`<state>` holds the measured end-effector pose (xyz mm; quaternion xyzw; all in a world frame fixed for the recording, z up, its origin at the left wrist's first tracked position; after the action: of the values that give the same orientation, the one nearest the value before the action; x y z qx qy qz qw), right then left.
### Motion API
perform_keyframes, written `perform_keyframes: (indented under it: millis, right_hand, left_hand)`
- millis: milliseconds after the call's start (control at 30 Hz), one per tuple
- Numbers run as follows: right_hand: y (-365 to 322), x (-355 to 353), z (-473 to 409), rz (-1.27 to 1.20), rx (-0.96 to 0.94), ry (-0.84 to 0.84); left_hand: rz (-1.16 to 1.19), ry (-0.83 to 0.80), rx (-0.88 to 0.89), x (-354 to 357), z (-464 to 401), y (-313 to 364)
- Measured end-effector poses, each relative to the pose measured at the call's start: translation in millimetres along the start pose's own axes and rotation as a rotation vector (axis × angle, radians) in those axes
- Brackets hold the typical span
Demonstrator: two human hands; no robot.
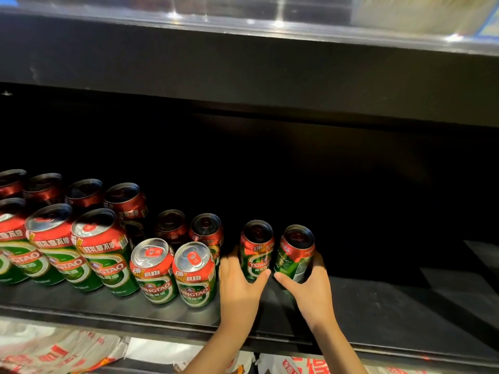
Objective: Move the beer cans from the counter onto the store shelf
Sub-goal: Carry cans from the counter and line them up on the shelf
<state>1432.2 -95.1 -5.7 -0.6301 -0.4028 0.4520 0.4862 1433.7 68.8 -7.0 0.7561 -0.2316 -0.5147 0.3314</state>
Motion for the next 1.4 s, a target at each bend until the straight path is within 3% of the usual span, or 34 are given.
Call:
perform_keyframes:
  millis: [367,533,700,1233,1400]
  right_hand:
    - [-3,0,3,0.013,0.019,-0.027]
    - [0,2,3,0.034,0.019,-0.015]
    - [2,1,4,0.057,0.043,-0.066]
    - [-5,1,6,0.034,0.018,-0.069]
    - [-5,5,6,0.051,-0.001,-0.083]
  left_hand:
    - [0.008,-0.045,-0.033,7,7,-9]
    - [-0.212,0.131,0.132,-4,8,1]
    - [-0.177,0.174,0.128,-5,6,-1]
    - [-0.056,0.026,0.014,5,8,-6]
    - [-0.046,0.048,0.008,0,8,-2]
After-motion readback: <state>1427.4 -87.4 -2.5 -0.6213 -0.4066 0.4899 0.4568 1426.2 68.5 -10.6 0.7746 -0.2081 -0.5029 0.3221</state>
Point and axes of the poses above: each hand's wrist, its own z-axis away from the middle knuckle, its own x-axis out of the palm, y = z × x, the point moved 5 cm from there along -z, towards the middle knuckle, and after that the axes turned 11 degrees about -z, right-handed, at the moved point
